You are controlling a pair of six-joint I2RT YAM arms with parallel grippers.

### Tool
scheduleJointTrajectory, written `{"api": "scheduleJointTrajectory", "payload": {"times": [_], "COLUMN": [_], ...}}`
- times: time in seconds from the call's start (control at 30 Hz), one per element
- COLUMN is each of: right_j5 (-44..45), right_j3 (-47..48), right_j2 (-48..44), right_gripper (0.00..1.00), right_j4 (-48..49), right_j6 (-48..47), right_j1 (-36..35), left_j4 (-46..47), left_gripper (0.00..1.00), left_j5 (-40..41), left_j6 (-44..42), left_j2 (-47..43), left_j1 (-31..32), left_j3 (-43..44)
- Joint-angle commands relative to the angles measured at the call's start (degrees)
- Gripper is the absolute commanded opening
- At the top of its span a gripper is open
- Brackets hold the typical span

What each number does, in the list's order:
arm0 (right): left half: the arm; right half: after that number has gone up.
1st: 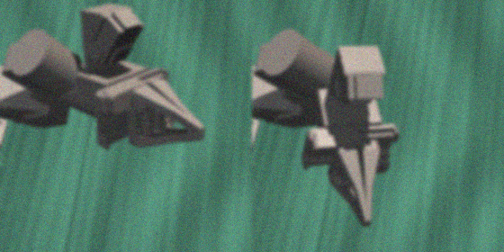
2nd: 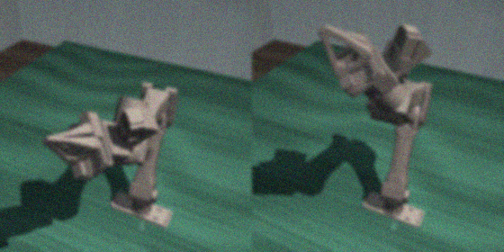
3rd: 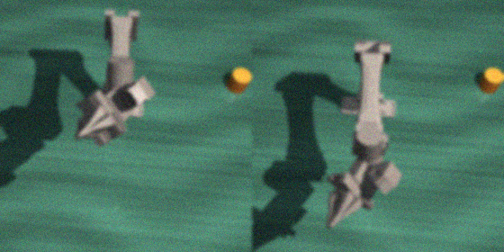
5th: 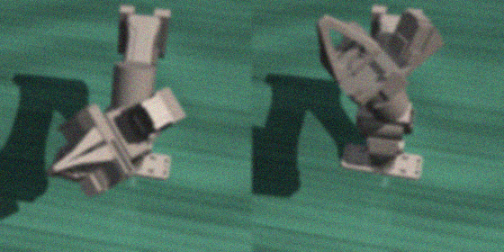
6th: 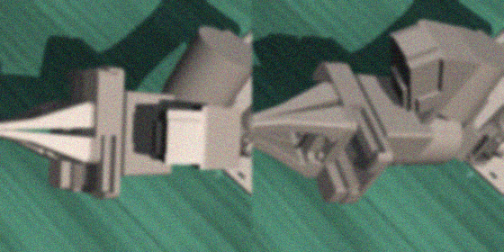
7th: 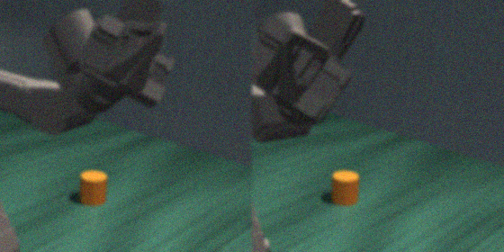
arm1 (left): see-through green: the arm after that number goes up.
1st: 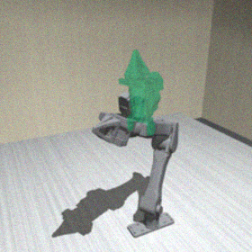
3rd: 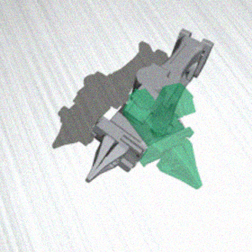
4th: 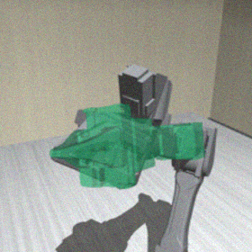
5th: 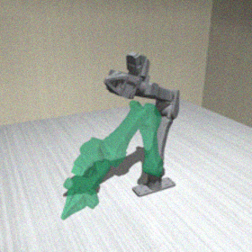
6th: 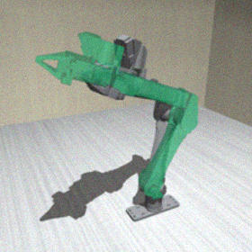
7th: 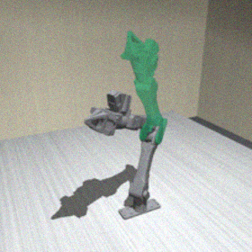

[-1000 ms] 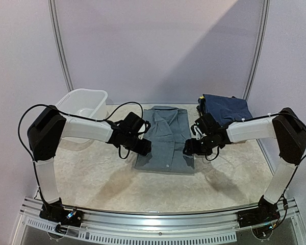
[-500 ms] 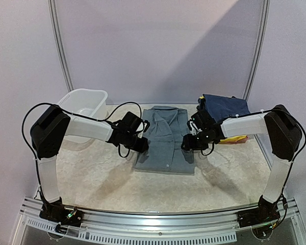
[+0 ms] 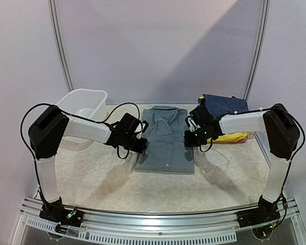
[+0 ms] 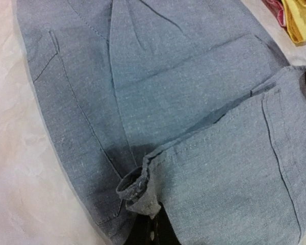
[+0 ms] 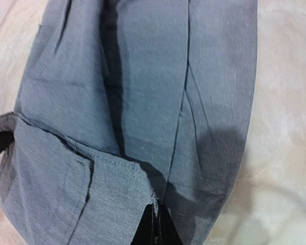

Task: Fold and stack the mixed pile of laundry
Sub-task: Fold the rectangle-folded shirt at the center of the board.

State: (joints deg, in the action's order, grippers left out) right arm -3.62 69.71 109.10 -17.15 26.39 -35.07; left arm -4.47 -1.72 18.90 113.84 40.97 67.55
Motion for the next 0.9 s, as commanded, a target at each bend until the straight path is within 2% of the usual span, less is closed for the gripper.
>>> {"api": "scheduleJointTrajectory", "payload": {"times": [0.0, 0.37, 0.87], "right_j5": [0.77, 8.09, 6.66], "right_j3": [4.09, 12.5, 14.42], "right_j2": [-2.11, 3.2, 12.13], "right_gripper": [0.01, 0.0, 0.0], "right_j4": [-2.23, -2.15, 3.67], "right_j6": [-1.44, -3.65, -2.86], "right_j1": [0.42, 1.86, 4.98], "left_j4": [3.49, 7.62, 10.22], "left_gripper": [0.0, 0.0, 0.0], "left_j5": [2.41, 6.62, 7.12], "left_j6": [1.59, 3.07, 2.38], "left_j2": [-4.96, -5.44, 3.71], "left_j1": [-0.8, -2.65, -4.47], "left_j3": [-2.47, -0.9, 3.75]}}
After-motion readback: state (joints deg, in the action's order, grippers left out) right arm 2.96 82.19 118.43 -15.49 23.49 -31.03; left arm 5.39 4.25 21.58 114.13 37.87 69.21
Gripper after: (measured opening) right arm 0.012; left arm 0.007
